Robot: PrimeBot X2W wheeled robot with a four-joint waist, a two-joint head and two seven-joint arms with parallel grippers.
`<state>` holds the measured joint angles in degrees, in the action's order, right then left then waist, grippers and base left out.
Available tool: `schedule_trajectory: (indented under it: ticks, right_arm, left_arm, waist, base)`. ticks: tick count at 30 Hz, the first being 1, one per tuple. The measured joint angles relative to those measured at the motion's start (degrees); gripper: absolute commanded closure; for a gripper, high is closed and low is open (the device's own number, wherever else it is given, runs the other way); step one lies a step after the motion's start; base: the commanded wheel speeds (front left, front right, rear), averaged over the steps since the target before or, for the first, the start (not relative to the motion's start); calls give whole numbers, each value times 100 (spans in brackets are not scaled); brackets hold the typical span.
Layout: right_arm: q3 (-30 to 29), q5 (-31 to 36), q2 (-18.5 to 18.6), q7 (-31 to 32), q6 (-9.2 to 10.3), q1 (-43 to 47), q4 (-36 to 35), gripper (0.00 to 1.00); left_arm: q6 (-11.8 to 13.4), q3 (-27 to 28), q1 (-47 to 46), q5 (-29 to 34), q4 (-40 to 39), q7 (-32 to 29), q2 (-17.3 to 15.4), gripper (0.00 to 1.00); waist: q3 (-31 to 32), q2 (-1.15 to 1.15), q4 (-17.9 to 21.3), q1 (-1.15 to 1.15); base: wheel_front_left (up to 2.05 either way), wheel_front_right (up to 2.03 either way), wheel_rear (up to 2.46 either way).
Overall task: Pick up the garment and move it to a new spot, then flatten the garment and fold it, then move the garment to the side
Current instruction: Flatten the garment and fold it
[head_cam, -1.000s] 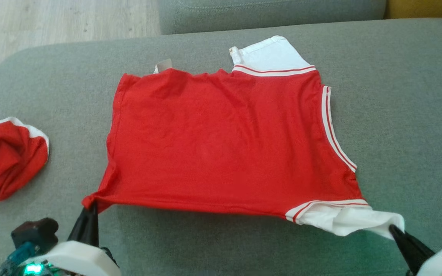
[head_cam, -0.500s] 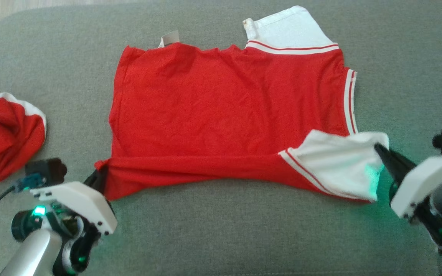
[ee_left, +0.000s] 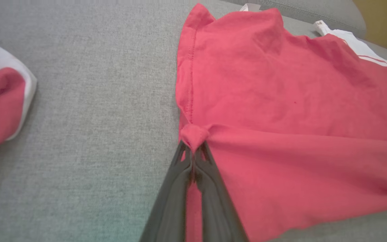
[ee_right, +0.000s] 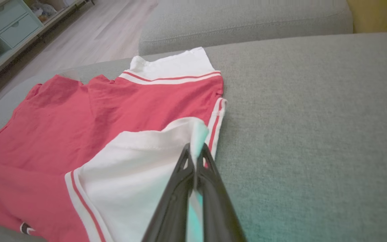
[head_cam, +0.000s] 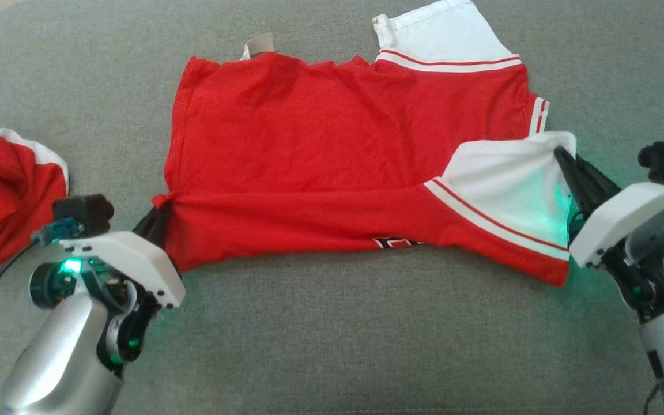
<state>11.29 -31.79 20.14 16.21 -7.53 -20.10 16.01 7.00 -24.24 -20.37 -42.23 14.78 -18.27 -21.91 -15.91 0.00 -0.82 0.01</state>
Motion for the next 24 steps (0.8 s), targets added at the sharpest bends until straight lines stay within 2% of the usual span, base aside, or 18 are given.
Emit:
schedule_trajectory:
  ticks: [3, 4, 5, 6, 11, 14, 17, 20, 24]
  right_arm:
    - [236, -67, 60, -343, 0, -228, 328, 100]
    - [325, -107, 66, -427, 0, -288, 433, 86]
    - [417, -177, 65, -486, 0, -336, 536, 35]
    - [502, -238, 65, -570, 0, -365, 637, 0]
    - [669, -359, 62, -1185, 0, -387, 926, 0]
    - [523, -209, 44, -1736, 0, -372, 980, 0]
    - [242, 298, -7, -2151, 0, -260, 928, 0]
    - [-108, 844, -227, -2279, 0, 36, 652, 0]
    - [-517, 1381, -600, -2196, 0, 544, -51, 0]
  left_arm:
    - [-68, -22, -115, 37, 234, 144, 68, 100]
    - [-116, -29, -132, 36, 323, 178, 98, 78]
    - [-148, -53, -147, 36, 407, 179, 122, 15]
    - [-155, -71, -154, 35, 490, 192, 146, 0]
    - [-171, -55, -127, -14, 651, 579, 334, 0]
    - [30, 30, -2, 90, 620, 1135, 433, 0]
    - [345, 37, 218, 461, 477, 1793, 458, 0]
    - [620, 20, 397, 825, 255, 2324, 467, 0]
    - [847, -71, 488, 1239, -33, 2699, 442, 0]
  waist:
    - [-10, 0, 4, 0]
    - [-7, 0, 5, 0]
    - [-1, 0, 7, 0]
    - [6, 0, 3, 0]
    - [48, 0, -27, 0]
    - [91, 0, -36, -1]
    - [151, 0, -42, -1]
    - [219, 0, -21, -1]
    - [316, 0, 15, -1]
  base:
    - [0, 0, 0]
    - [0, 0, 0]
    - [0, 0, 0]
    - [0, 0, 0]
    - [0, 0, 0]
    - [0, 0, 0]
    - [0, 0, 0]
    - [0, 0, 0]
    - [0, 0, 0]
